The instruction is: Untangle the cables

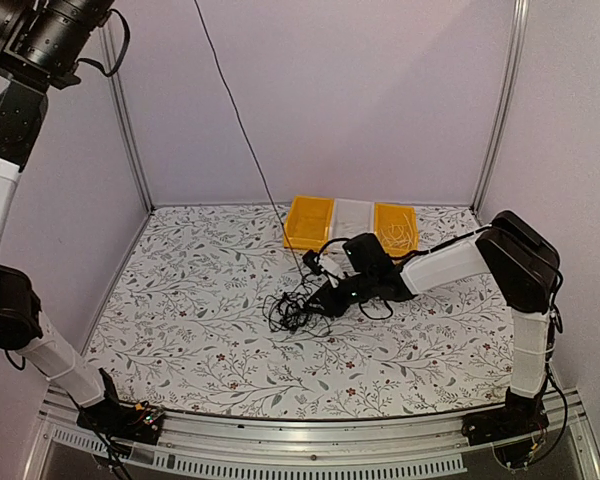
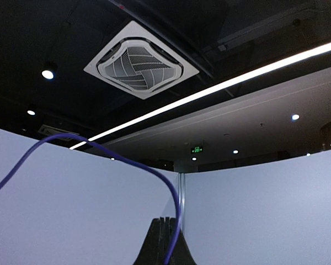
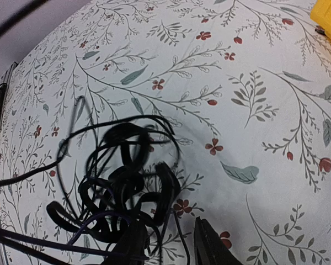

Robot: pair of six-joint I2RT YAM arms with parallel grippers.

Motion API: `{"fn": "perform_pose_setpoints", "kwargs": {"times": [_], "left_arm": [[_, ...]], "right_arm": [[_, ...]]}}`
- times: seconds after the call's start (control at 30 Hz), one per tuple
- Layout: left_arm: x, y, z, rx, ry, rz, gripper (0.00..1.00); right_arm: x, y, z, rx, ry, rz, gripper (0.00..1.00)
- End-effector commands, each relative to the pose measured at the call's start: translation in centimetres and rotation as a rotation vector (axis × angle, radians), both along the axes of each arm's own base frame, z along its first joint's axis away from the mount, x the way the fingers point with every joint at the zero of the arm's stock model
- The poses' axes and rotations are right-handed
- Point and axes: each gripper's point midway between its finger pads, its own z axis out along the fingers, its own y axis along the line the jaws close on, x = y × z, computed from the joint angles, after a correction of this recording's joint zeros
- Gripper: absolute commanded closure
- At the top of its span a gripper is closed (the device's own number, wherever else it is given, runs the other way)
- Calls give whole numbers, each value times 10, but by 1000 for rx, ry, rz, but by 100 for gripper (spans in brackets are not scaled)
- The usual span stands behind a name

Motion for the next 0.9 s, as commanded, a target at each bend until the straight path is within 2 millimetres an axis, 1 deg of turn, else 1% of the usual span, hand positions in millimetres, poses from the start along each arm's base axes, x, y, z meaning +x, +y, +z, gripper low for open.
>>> {"fn": "perform_pose_setpoints", "kwargs": {"times": [0.0,0.1,0.2,0.27,0.33,0.4,0.47,0.57,0.63,0.7,0.77,0.87], "left_arm": [[-54,87,55,-249,-155,37,100],[-44,87,46,-217,-115,92,100],[-27,83,29,-194,-45,145,100],[-14,74,14,-153,12,173,100],[-2,58,-1,-96,59,173,100],[8,44,-19,-40,103,163,100],[15,32,-39,-6,143,149,100],[25,21,-71,21,204,135,100],[30,16,-92,29,244,127,100],[34,14,-111,35,276,125,100],[38,10,-132,44,308,126,100],[42,13,-147,43,341,142,100]], "right_arm": [[1,-34,-30,-128,34,-57,64],[2,-38,-27,-135,22,-54,60],[3,-41,-21,-129,16,-47,60],[4,-43,-15,-124,18,-43,59],[2,-42,0,-106,-1,-4,59],[-4,-38,27,-78,-43,61,57],[-9,-35,49,-62,-100,129,55],[-15,-31,82,-9,-186,196,52],[-25,-25,105,42,-239,246,50],[-36,-15,116,61,-282,292,49],[-46,-4,119,64,-312,320,47],[-51,10,120,86,-279,322,44]]}}
